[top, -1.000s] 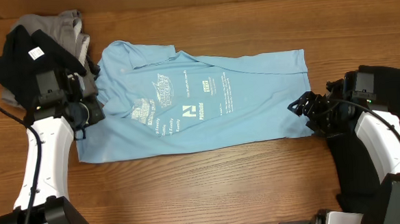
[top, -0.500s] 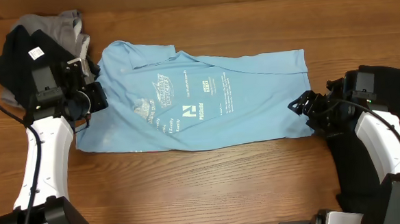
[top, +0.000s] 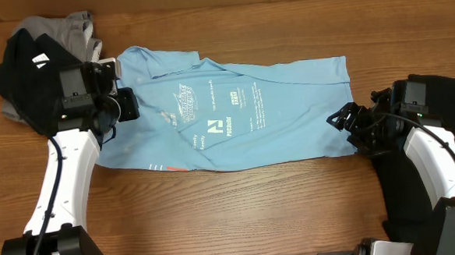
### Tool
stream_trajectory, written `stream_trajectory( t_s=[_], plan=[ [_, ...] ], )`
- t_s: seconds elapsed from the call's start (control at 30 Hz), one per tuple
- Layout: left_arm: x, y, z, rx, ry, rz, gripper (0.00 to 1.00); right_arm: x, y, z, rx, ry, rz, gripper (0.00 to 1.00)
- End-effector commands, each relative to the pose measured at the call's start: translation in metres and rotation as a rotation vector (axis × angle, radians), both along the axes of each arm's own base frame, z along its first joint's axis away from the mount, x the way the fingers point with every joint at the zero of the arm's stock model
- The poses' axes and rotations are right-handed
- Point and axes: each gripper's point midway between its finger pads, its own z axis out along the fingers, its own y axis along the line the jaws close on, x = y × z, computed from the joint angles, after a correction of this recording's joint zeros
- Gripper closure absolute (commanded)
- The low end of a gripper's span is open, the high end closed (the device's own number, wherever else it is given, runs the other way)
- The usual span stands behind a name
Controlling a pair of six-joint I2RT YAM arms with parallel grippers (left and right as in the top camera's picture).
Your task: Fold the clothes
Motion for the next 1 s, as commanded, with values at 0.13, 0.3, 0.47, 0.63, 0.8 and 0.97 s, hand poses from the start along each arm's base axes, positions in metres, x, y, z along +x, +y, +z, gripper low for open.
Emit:
stream_trajectory(
  t_s=[0.13, 0.3, 0.47, 0.63, 0.8, 0.97],
  plan=[
    [-0.002, 0.035, -0.002, 0.116, 0.026, 0.105, 0.00, 0.004, 0.003, 0.007, 0.015, -0.020, 0.014, 0.16],
    [-0.031, 0.039, -0.020, 0.108, 0.165, 0.109, 0.00, 0.004, -0.007, 0.003, -0.046, -0.013, -0.004, 0.15],
    [-0.071, 0.042, -0.044, 0.126, 0.352, 0.142, 0.00, 0.018, -0.015, 0.006, -0.109, -0.089, 0.020, 0.23],
    [-0.093, 0.038, -0.074, 0.114, 0.445, 0.145, 0.00, 0.043, -0.022, 0.015, -0.186, -0.215, 0.060, 0.42],
    [-0.103, 0.035, -0.099, 0.098, 0.501, 0.146, 0.00, 0.058, -0.013, 0.006, -0.215, -0.263, 0.133, 0.37],
    [-0.099, 0.027, -0.115, 0.050, 0.521, 0.122, 0.00, 0.075, -0.016, -0.022, -0.222, -0.259, 0.132, 0.31]
  ],
)
